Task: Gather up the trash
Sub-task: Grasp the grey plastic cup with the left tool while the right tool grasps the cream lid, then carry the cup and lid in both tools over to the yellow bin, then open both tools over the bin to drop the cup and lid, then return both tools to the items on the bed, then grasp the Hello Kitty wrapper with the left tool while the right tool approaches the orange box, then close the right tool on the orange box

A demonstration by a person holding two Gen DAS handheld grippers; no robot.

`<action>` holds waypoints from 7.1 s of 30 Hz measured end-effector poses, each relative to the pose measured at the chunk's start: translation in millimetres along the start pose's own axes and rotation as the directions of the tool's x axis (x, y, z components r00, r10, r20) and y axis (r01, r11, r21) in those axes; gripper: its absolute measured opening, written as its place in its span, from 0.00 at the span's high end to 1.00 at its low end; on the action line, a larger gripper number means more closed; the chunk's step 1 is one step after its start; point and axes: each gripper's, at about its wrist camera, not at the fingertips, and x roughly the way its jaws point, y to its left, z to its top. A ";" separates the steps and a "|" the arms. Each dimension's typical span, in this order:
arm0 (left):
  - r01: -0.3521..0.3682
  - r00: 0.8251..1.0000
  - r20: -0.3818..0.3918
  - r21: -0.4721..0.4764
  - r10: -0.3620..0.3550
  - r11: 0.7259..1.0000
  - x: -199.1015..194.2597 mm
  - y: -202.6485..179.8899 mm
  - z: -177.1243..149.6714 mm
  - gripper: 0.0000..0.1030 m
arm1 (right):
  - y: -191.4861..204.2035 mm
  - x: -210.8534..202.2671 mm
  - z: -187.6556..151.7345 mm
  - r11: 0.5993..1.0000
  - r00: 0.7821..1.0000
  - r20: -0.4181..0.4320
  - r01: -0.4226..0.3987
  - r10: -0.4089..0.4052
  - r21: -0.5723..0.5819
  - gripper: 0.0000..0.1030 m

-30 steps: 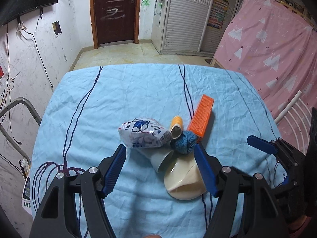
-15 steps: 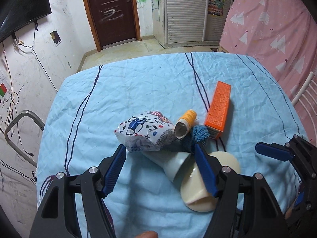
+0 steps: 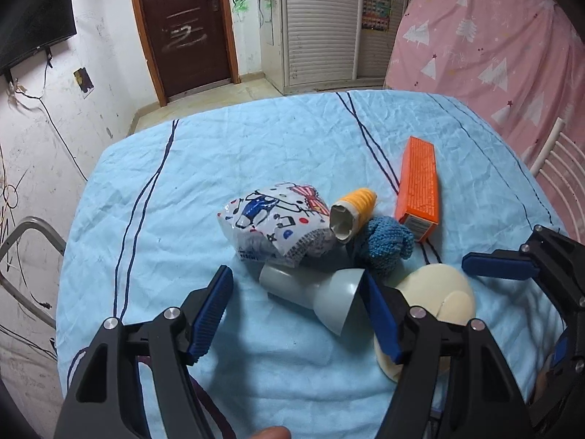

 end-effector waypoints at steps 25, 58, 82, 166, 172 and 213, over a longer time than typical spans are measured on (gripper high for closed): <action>-0.017 0.997 0.070 -0.088 0.023 0.996 -38.9 45.1 -17.0 0.58 | 1.3 -7.9 8.8 0.998 0.998 0.041 0.051 -0.052 0.026 0.26; 0.001 0.990 0.139 0.226 -0.033 0.974 -68.0 -128.0 43.6 0.58 | -153.8 -134.5 -49.0 0.918 0.920 0.280 0.164 -0.274 0.362 0.25; 0.107 0.986 0.069 0.452 -0.154 0.886 -38.9 -297.3 85.4 0.58 | -271.8 -191.4 -123.5 0.763 0.849 0.271 0.212 -0.453 0.611 0.25; 0.099 0.990 0.107 -0.100 -0.088 0.990 -39.7 -38.0 69.7 0.35 | -143.9 -77.5 14.5 0.895 0.930 0.218 0.191 -0.297 0.403 0.11; 0.029 0.997 0.081 -0.195 -0.013 0.980 -26.9 3.4 66.0 0.35 | -124.0 -57.0 27.9 0.919 0.946 0.190 0.185 -0.262 0.348 0.11; 0.038 0.996 0.092 -0.332 -0.007 0.943 -40.5 55.4 47.6 0.78 | -75.1 21.5 62.5 0.958 0.981 0.040 0.175 -0.189 0.229 0.11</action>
